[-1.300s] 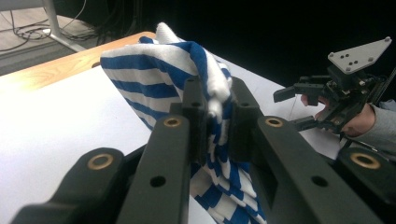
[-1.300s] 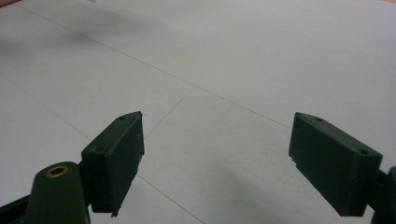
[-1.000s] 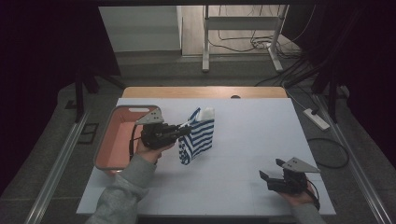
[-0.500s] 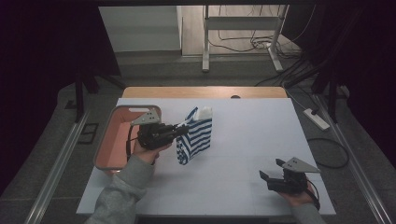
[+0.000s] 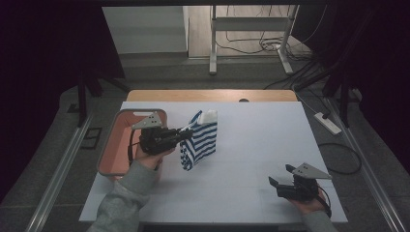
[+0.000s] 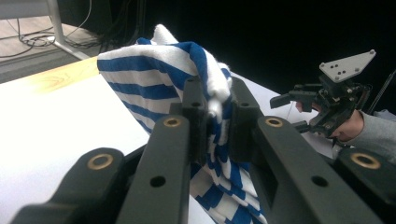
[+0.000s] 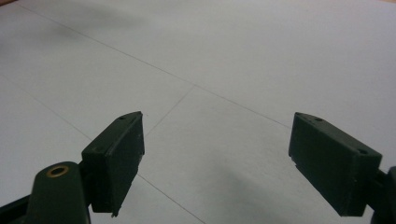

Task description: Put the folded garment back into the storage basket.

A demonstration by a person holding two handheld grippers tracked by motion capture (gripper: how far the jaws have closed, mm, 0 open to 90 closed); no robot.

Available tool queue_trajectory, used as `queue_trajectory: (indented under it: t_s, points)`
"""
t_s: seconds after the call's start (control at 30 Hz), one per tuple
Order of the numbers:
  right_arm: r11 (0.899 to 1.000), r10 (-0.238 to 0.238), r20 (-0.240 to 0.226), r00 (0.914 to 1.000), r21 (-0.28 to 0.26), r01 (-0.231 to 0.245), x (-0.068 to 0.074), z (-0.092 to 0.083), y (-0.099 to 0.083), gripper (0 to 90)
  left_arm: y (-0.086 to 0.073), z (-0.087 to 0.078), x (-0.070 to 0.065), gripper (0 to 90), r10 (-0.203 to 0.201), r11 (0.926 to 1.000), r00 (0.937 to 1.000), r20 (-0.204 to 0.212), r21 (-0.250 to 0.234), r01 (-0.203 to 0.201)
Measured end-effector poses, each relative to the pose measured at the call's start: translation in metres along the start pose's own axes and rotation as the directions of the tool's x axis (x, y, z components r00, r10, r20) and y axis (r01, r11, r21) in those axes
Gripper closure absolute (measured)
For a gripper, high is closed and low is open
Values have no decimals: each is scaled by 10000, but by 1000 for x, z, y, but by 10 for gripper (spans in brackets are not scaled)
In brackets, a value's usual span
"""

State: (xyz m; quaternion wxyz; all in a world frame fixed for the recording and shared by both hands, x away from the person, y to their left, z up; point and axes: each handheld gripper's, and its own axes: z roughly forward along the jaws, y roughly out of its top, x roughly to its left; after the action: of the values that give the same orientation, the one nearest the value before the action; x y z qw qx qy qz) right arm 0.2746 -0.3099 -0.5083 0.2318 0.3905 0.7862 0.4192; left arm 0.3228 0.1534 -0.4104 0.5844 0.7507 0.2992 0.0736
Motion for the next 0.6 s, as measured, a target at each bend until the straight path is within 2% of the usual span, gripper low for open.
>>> queue_trajectory:
  t_s: [0.6]
  points:
    - [10000, 0, 18, 10000, -13, 0, 0, 0, 0, 189, 5, -13, -3, 807, 45, 9997, 10000, 34, -249, -44]
